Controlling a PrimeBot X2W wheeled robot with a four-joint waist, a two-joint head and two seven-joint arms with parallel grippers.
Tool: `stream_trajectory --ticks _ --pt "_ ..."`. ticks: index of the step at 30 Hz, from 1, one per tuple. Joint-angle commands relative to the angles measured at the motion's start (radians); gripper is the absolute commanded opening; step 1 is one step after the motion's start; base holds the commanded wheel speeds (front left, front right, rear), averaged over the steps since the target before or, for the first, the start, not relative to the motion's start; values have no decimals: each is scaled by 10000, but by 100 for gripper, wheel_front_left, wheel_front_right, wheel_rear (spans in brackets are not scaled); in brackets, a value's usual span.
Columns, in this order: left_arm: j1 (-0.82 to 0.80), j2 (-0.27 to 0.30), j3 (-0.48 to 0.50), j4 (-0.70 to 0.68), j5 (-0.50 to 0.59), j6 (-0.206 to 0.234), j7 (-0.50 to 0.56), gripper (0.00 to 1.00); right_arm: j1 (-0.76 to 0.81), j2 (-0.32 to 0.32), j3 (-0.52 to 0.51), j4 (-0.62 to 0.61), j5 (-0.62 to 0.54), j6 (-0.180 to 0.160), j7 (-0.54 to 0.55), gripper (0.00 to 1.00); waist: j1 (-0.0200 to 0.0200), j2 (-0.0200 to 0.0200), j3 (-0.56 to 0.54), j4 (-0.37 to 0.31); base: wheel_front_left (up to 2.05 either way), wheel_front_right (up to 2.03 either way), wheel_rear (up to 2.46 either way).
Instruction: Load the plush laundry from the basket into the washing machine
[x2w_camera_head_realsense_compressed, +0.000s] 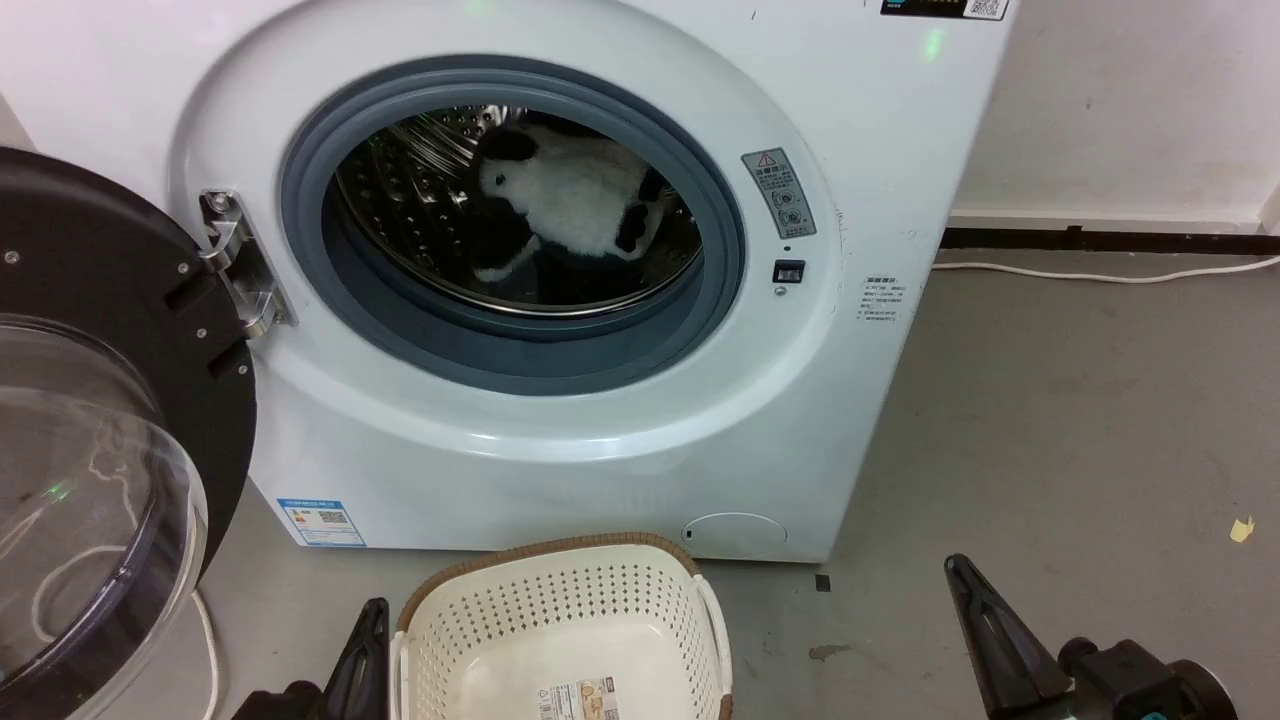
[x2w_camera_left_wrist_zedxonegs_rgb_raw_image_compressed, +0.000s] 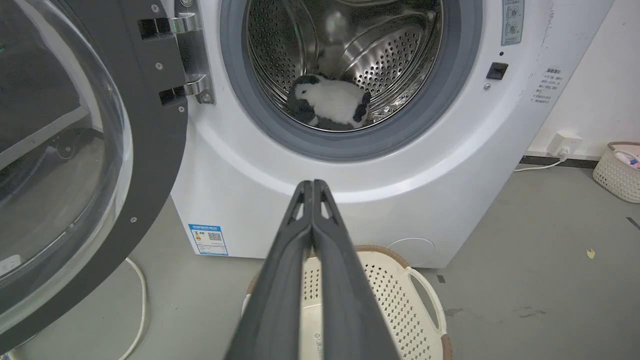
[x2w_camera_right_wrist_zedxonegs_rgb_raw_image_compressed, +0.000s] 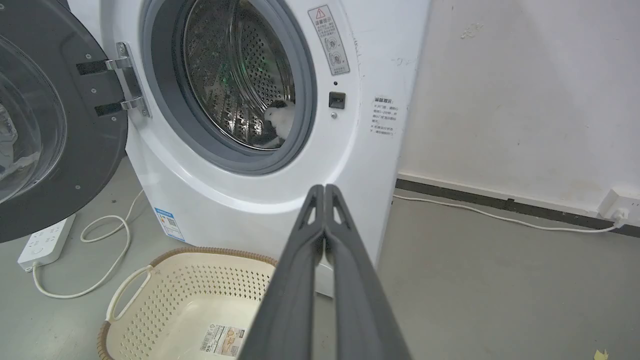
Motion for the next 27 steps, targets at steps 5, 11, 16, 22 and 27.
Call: stream_trajectory --ticks 5,11,16,22,27 --pt "-291 -85 62 -64 171 19 149 0 -176 5 -62 23 -42 -3 150 0 0 0 0 6 0 0 0" --pt "-389 -112 85 -79 265 22 272 0 -253 6 -98 31 -49 -3 273 0 0 0 0 12 0 0 0" --pt "-471 -135 105 -91 343 25 374 0 -317 7 -129 38 -55 -3 376 0 0 0 0 17 0 0 0" --pt "-568 -162 128 -106 436 29 496 0 -393 7 -165 46 -63 -4 499 0 0 0 0 24 0 0 0" --pt "-650 -185 147 -118 515 32 598 0 -457 8 -195 52 -69 -4 602 0 0 0 -1 29 0 0 0"
